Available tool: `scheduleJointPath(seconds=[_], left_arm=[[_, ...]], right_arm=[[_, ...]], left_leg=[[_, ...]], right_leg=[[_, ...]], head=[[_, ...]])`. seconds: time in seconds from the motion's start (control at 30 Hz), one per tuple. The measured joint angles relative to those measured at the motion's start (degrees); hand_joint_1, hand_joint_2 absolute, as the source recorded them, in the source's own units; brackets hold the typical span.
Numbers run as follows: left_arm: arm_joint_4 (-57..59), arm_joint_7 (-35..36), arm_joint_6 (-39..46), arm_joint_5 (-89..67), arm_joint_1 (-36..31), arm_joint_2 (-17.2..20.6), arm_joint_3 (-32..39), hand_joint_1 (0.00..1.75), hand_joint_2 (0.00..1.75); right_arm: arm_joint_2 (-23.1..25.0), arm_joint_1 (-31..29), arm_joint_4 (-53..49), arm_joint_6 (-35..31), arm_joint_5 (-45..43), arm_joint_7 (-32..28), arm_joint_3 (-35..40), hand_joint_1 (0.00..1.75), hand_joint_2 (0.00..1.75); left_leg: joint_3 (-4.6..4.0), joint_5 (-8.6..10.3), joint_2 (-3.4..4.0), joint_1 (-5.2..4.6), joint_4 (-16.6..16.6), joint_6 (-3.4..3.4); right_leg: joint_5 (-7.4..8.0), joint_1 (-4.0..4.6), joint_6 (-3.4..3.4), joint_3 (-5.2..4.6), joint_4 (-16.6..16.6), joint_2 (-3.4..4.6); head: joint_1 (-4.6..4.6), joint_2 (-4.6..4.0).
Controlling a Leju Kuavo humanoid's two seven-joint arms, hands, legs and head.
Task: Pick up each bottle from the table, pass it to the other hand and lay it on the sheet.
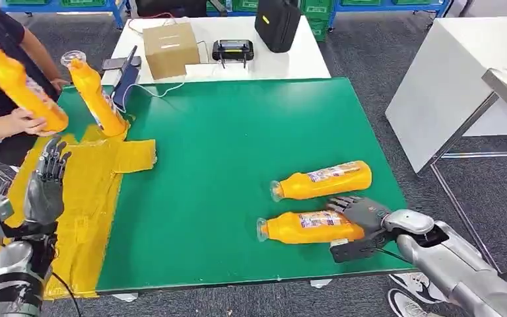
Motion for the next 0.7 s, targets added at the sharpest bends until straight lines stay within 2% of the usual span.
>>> scheduleJointPath(seconds=[0.3, 0.33, 0.37, 0.4, 0.57, 0.7], left_arm=[[5.0, -0.2, 0.8, 0.1, -3.6, -0.4, -2.6, 0.0, 0.0], [5.4, -0.2, 0.8, 0.1, -4.0, -0.4, -2.8, 0.0, 0.0], [5.9, -0.3, 0.9, 0.1, -4.3, -0.5, -3.0, 0.0, 0.0], [6.4, -0.3, 0.9, 0.2, -4.5, -0.5, -3.1, 0.0, 0.0], [7.6, -0.7, 0.9, 0.7, -5.1, -0.6, -3.2, 0.0, 0.0], [7.7, -0.7, 0.7, 1.1, -4.9, -0.5, -3.1, 0.0, 0.0]], right_arm=[[-3.2, -1.7, -0.1, 3.6, -5.2, 1.0, 5.2, 0.0, 1.75], [-3.7, -1.8, -0.2, 3.8, -5.7, 1.0, 5.6, 0.07, 1.75], [-4.0, -1.8, -0.3, 4.0, -6.3, 1.1, 6.0, 1.5, 1.75], [-4.4, -1.9, -0.3, 4.3, -6.9, 1.1, 6.3, 1.75, 1.75], [-4.7, -1.6, -0.3, 4.3, -11.5, 1.7, 6.8, 1.75, 1.75], [-2.6, -0.8, 1.5, 1.4, -15.0, 1.3, 5.8, 1.75, 1.75]], left_leg=[[0.31, -0.38, -0.02, 0.06, 0.0, 0.12], [0.31, -0.39, -0.03, 0.08, 0.0, 0.12], [0.35, -0.42, -0.03, 0.1, 0.0, 0.15], [0.37, -0.45, -0.02, 0.1, 0.0, 0.18], [0.44, -0.55, 0.0, 0.17, 0.0, 0.2], [0.6, -0.68, 0.28, 0.36, 0.0, 0.16]], right_leg=[[-0.06, 0.01, -0.03, 0.44, -0.3, -0.04], [-0.06, 0.02, -0.03, 0.49, -0.4, -0.04], [-0.06, 0.02, -0.03, 0.54, -0.4, -0.04], [-0.06, 0.03, -0.03, 0.59, -0.5, -0.04], [-0.05, 0.08, -0.02, 0.83, -0.7, -0.02], [-0.04, 0.25, -0.01, 1.02, -0.9, 0.27]], head=[[-0.05, 0.0], [-0.02, 0.0], [0.0, 0.0], [-0.04, 0.0], [-0.02, 0.0], [0.0, 0.0]])
